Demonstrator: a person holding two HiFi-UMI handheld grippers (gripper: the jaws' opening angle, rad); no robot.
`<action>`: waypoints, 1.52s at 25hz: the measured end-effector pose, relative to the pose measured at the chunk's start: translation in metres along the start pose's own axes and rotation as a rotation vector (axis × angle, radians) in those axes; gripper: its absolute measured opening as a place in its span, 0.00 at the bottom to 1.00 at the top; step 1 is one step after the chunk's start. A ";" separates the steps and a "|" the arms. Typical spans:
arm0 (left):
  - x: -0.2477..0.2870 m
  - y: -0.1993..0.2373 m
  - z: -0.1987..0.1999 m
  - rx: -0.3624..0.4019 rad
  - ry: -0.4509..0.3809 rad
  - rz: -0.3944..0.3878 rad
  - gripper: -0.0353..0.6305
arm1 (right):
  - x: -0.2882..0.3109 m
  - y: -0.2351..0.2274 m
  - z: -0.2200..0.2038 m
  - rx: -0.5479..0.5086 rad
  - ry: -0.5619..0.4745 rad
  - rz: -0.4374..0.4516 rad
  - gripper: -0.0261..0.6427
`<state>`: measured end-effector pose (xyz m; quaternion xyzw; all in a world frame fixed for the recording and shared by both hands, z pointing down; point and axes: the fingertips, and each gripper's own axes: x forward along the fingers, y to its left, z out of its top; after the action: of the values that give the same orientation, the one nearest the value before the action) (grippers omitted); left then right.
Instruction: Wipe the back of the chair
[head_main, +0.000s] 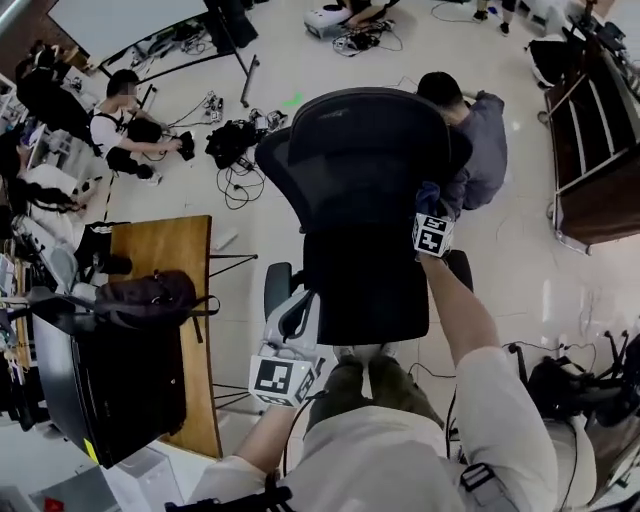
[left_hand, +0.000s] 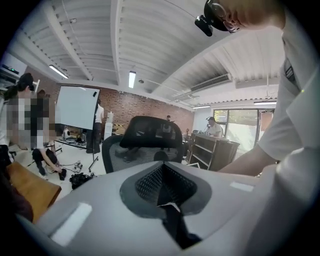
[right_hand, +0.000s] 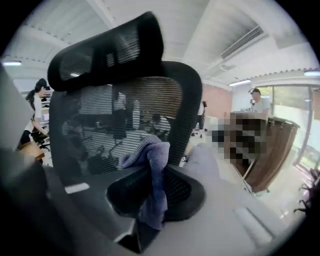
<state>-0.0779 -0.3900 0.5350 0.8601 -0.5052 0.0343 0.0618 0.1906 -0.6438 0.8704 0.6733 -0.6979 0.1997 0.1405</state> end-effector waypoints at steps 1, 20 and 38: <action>0.009 -0.012 -0.001 0.005 0.002 -0.017 0.08 | 0.000 -0.027 0.000 0.012 0.001 -0.015 0.11; -0.002 0.095 -0.020 -0.054 0.021 0.213 0.08 | 0.048 0.353 -0.060 -0.189 0.054 0.503 0.11; 0.038 0.064 -0.026 -0.040 0.018 0.056 0.08 | 0.072 0.080 -0.076 -0.059 0.102 0.085 0.11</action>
<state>-0.1149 -0.4503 0.5705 0.8439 -0.5290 0.0338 0.0825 0.1014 -0.6707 0.9633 0.6277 -0.7233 0.2188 0.1869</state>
